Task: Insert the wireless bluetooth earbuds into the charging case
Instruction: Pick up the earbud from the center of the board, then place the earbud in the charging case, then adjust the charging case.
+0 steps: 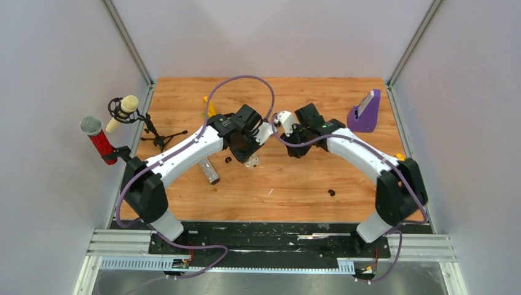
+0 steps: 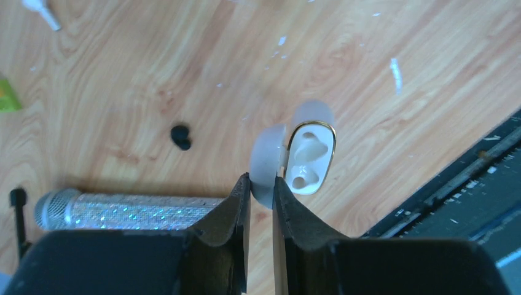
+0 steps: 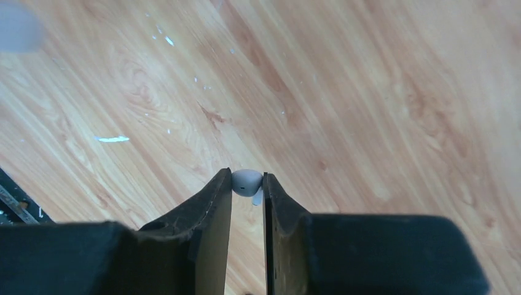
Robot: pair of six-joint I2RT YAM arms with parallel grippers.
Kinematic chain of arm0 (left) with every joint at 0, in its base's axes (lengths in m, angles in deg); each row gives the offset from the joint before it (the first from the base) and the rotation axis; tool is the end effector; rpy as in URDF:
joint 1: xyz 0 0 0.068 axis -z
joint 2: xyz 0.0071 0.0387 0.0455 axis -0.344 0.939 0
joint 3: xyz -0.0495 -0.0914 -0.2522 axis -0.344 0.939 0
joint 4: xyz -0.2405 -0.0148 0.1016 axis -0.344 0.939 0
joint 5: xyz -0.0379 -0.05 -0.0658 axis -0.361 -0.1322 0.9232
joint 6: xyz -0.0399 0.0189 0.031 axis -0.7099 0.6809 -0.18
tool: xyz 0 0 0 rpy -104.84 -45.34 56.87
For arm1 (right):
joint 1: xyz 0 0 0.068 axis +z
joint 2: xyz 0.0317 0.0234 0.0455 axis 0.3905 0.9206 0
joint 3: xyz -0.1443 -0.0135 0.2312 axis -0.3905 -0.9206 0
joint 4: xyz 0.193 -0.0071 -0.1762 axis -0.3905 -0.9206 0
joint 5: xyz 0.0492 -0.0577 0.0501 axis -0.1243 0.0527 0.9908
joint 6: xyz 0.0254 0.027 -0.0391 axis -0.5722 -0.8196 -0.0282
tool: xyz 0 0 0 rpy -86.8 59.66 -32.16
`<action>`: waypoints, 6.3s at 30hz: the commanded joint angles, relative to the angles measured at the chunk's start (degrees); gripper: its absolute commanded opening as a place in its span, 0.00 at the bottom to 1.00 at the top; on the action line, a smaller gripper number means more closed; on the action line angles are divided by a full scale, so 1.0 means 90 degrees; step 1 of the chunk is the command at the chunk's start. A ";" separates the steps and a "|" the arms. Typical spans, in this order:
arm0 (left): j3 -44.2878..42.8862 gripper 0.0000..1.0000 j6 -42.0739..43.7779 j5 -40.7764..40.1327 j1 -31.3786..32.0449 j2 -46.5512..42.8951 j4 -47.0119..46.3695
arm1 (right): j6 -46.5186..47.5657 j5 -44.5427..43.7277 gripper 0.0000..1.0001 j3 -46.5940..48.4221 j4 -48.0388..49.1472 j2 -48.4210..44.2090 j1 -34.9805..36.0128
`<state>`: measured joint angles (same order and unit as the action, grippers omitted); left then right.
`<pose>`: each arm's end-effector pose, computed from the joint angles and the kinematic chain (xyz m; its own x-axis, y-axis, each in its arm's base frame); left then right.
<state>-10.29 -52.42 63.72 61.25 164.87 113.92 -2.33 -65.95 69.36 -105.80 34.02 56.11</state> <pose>0.2451 -0.2153 0.2846 -0.5413 0.7366 -0.4055 0.7898 0.6109 0.0555 0.2829 0.1935 0.2405 -0.4837 -0.7223 -0.4943 -0.8351 0.5499 0.0136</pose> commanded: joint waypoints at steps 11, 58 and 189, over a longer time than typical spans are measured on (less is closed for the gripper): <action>-0.1214 0.16 0.0193 0.1906 0.0055 0.0744 0.0265 | 0.0444 0.2829 0.01 -0.1488 0.2562 -0.2912 -0.0218; -0.1454 0.17 -0.0059 0.2199 0.0245 0.0472 0.0441 | 0.0888 0.2643 0.00 -0.2058 0.3195 -0.2491 0.0480; -0.0865 0.17 0.0544 0.3384 0.0709 -0.0563 0.0209 | -0.0856 0.5441 0.72 -0.2172 0.3202 -0.3374 -0.1350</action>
<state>-18.01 -49.86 88.77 67.37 163.25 116.43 -4.54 -20.40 50.84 -82.17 2.00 45.16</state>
